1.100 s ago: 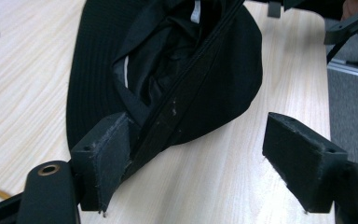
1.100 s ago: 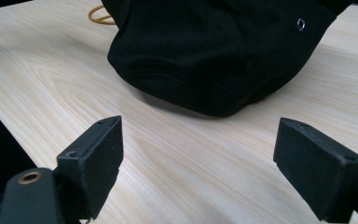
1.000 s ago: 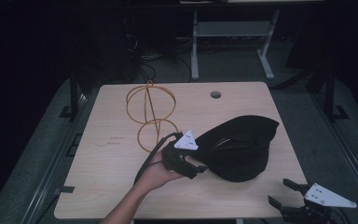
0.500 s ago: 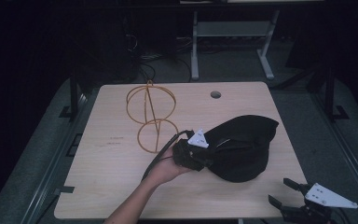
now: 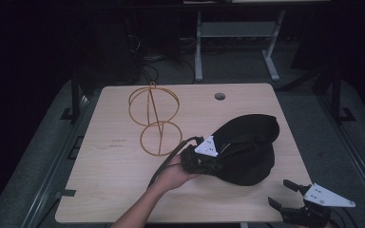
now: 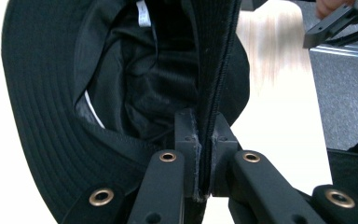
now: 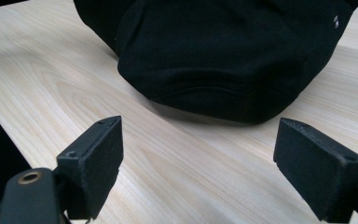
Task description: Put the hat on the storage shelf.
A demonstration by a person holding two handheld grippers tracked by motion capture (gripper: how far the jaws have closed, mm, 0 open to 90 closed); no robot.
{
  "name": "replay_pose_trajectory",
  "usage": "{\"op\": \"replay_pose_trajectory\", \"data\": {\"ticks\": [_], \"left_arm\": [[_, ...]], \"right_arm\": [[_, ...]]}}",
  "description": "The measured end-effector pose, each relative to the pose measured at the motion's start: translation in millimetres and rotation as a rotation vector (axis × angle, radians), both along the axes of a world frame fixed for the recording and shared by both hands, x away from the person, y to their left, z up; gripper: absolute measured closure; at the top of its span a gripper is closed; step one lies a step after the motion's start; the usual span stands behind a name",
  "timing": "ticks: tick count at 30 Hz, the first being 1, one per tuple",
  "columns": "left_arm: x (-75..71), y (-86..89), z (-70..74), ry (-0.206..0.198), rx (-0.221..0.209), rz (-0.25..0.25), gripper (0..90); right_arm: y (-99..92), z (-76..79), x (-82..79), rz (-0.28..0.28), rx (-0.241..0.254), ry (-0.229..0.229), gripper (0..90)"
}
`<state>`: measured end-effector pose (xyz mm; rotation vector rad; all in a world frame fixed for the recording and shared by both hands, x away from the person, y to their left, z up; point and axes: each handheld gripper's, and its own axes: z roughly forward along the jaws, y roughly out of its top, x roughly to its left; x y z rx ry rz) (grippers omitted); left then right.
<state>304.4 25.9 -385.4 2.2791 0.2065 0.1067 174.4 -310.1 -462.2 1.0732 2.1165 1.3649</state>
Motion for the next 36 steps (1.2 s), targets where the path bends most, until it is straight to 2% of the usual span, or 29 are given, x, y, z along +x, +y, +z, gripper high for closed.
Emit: {"op": "replay_pose_trajectory", "data": {"ticks": [4,10,16,19,21,24,27,31,33,36], "left_arm": [[0.3,0.5,4.6,0.001,-0.016,0.001,85.4],[1.3,3.2,15.0,0.020,-0.080,0.012,85.6],[2.4,2.2,23.8,0.022,-0.091,0.008,85.7],[1.8,0.2,27.2,0.031,-0.111,-0.003,85.7],[1.2,-1.5,28.1,0.049,-0.131,-0.017,85.7],[0.1,-4.4,29.8,0.045,-0.126,-0.031,85.8],[-0.7,-7.1,33.1,0.050,-0.139,-0.039,85.7],[-3.3,-12.3,34.1,0.051,-0.147,-0.057,85.7],[-5.0,-15.7,34.0,0.046,-0.131,-0.065,85.8],[-6.1,-19.0,35.5,0.039,-0.125,-0.069,85.8]], "right_arm": [[3.3,4.0,3.9,0.004,0.019,-0.013,15.4],[13.9,8.8,7.4,0.024,0.016,-0.016,15.3],[24.0,15.0,12.2,0.044,0.025,-0.045,15.0],[31.0,15.1,18.1,0.051,0.038,-0.039,15.0],[36.9,15.5,22.5,0.061,0.021,-0.039,14.0],[44.1,16.0,29.4,0.060,0.006,-0.059,13.8],[46.5,14.7,35.3,0.049,-0.006,-0.063,14.2],[48.9,12.1,43.6,0.039,-0.015,-0.060,18.6],[49.8,11.7,45.9,0.050,-0.020,-0.049,22.8],[49.8,10.7,48.3,0.067,-0.028,-0.054,33.4]]}}
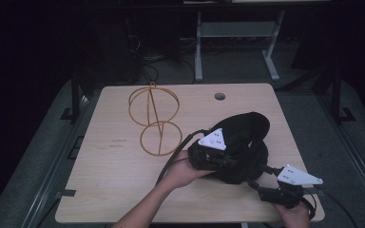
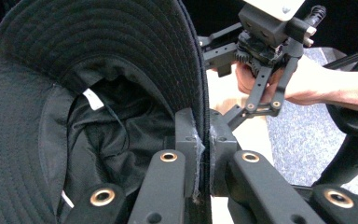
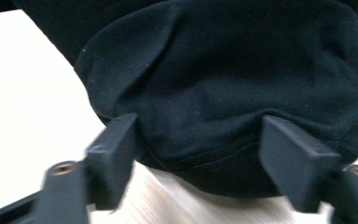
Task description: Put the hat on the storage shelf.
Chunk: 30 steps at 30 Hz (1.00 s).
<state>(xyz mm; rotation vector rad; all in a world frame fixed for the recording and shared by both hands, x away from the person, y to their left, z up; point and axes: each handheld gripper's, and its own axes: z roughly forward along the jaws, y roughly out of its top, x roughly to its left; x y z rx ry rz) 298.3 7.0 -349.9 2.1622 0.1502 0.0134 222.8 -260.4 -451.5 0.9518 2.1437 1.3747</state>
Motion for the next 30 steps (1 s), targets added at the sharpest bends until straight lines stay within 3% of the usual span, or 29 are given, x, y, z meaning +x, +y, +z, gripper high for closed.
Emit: {"op": "replay_pose_trajectory", "data": {"ticks": [2,5,9,12,14,21,27,30], "left_arm": [[0.3,-1.8,1.6,-0.001,-0.011,0.001,85.8],[1.2,-3.3,4.0,-0.009,-0.016,0.003,85.8],[0.2,-5.4,10.3,-0.006,-0.032,-0.013,86.0],[-1.8,-9.3,12.6,-0.011,-0.038,-0.031,86.0],[-2.8,-11.8,12.3,-0.011,-0.034,-0.041,86.0],[-1.2,-11.2,13.4,-0.009,-0.044,-0.039,86.0],[-0.4,-6.1,13.1,-0.017,-0.018,-0.023,84.5],[-2.6,-4.6,13.6,-0.033,-0.011,-0.006,76.9]], "right_arm": [[0.9,-0.9,1.4,0.011,-0.012,-0.009,36.5],[5.0,-2.7,0.2,0.016,-0.050,-0.033,30.9],[7.0,-5.5,0.7,-0.001,-0.078,-0.031,23.4],[7.8,-7.7,2.0,-0.016,-0.090,-0.039,27.5],[8.8,-7.8,1.8,-0.016,-0.101,-0.045,31.3],[8.0,-6.4,2.6,0.024,-0.089,-0.067,77.2],[9.2,-4.8,1.9,0.039,-0.088,-0.062,84.0],[7.5,-2.4,1.2,0.033,-0.077,-0.057,84.4]]}}
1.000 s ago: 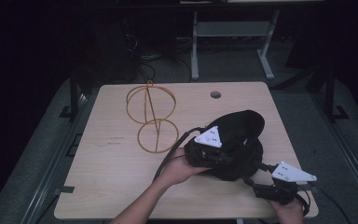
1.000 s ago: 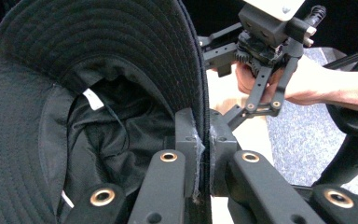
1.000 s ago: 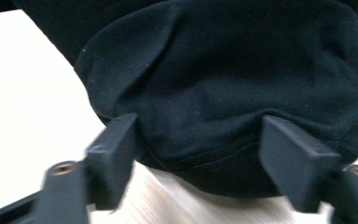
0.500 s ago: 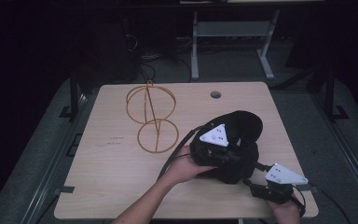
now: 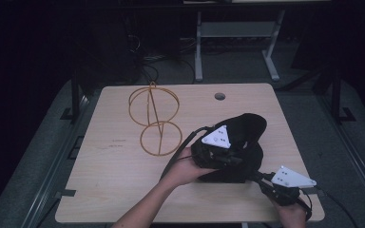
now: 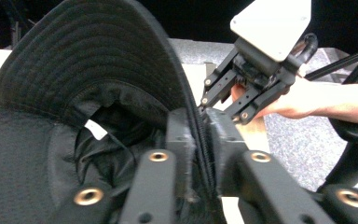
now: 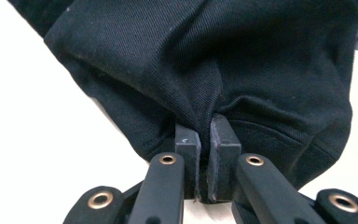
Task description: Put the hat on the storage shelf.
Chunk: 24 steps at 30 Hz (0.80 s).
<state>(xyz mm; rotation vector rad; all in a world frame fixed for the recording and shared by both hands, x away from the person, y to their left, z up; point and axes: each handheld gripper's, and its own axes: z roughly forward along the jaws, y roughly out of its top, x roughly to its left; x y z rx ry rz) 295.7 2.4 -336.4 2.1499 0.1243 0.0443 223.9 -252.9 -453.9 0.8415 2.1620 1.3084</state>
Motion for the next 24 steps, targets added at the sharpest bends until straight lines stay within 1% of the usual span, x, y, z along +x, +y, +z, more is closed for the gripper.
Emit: {"op": "replay_pose_trajectory", "data": {"ticks": [3,5,6,8,9,11,14,17,19,23,24], "left_arm": [[-2.0,1.4,0.0,-0.018,0.035,0.012,68.3],[-3.5,3.7,0.9,-0.024,0.042,0.022,63.2],[-3.7,5.6,1.8,-0.032,0.040,0.031,59.8],[-4.1,9.9,2.5,-0.028,0.029,0.044,53.2],[-3.6,12.3,2.8,-0.035,0.040,0.047,51.2],[-3.4,16.1,2.5,-0.028,0.044,0.058,46.7],[-4.9,23.7,4.3,-0.031,0.032,0.075,43.3],[-6.9,33.2,6.6,-0.037,0.016,0.087,41.5],[-9.5,38.9,6.8,-0.039,0.022,0.097,40.5],[-14.4,52.7,5.9,-0.051,-0.002,0.126,38.4],[-15.1,56.8,5.6,-0.049,-0.009,0.134,38.2]], "right_arm": [[-3.5,3.2,-1.2,-0.009,0.021,0.001,84.5],[-6.1,4.6,-1.0,-0.007,0.027,0.000,84.5],[-7.2,5.4,-1.2,-0.009,0.027,0.004,84.5],[-8.4,6.6,-0.8,-0.008,0.035,0.005,84.6],[-8.6,7.1,-0.7,-0.010,0.038,0.007,84.7],[-8.8,8.1,-0.2,-0.007,0.045,0.016,84.7],[-8.9,9.7,0.7,-0.014,0.045,0.035,84.8],[-9.9,11.9,1.8,-0.020,0.053,0.042,84.9],[-10.4,14.1,1.8,-0.022,0.061,0.046,84.9],[-9.7,18.1,2.9,-0.019,0.056,0.049,84.9],[-9.7,19.3,3.6,-0.019,0.057,0.053,84.9]]}}
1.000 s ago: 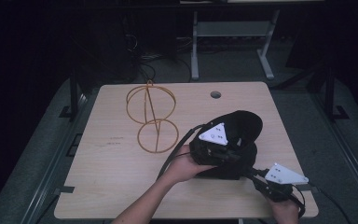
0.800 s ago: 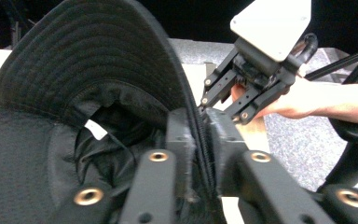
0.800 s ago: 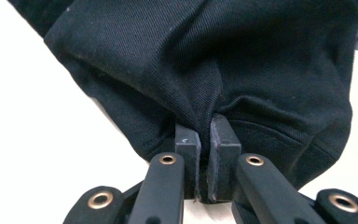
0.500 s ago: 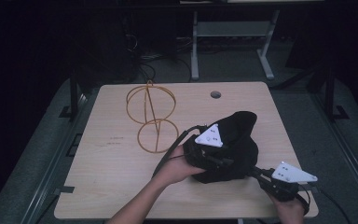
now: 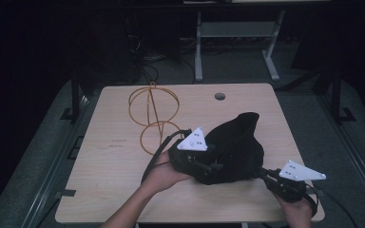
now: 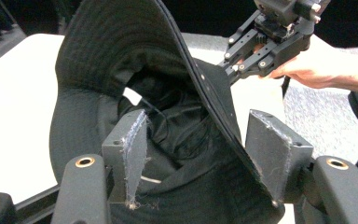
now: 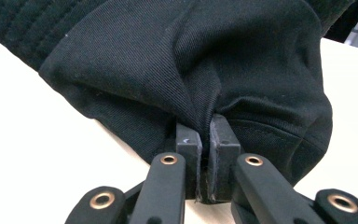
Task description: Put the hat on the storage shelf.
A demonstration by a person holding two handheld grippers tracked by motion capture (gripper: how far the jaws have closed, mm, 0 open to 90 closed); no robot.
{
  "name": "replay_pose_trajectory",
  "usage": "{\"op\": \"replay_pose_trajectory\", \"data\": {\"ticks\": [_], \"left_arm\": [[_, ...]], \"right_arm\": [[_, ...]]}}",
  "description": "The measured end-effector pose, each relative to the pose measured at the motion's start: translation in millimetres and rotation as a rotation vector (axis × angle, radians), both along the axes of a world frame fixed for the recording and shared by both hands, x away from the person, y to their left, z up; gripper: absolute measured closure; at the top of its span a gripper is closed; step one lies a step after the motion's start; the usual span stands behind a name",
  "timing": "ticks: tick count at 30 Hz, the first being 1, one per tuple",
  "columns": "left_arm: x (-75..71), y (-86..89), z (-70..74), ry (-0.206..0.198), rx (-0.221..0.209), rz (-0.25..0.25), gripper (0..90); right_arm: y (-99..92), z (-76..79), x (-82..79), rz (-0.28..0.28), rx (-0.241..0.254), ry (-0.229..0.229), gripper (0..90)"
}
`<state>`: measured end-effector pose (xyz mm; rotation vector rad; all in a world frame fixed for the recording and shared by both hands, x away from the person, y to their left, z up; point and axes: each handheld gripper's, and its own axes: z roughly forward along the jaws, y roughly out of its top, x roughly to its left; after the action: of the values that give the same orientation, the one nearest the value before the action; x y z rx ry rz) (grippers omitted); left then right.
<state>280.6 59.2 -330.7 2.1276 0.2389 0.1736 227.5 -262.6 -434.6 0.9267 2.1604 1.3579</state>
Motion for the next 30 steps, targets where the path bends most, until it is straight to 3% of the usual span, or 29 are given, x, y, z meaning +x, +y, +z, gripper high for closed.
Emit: {"op": "replay_pose_trajectory", "data": {"ticks": [14,18,20,26,30], "left_arm": [[-9.1,55.1,-19.7,-0.012,0.004,0.109,35.4],[-11.5,64.0,-26.6,-0.008,0.013,0.122,35.5],[-12.9,67.2,-29.2,-0.012,0.014,0.127,35.4],[-17.8,77.9,-39.7,-0.006,0.028,0.139,35.3],[-19.6,85.2,-47.0,0.007,0.033,0.152,35.1]], "right_arm": [[-15.1,26.1,4.6,-0.023,0.072,-0.008,85.7],[-14.0,34.0,7.2,-0.012,0.063,-0.001,86.2],[-13.4,38.5,8.5,-0.010,0.068,0.006,86.4],[-14.9,51.7,15.1,0.008,0.149,0.047,86.5],[-16.1,60.6,17.9,0.012,0.163,0.068,86.5]]}}
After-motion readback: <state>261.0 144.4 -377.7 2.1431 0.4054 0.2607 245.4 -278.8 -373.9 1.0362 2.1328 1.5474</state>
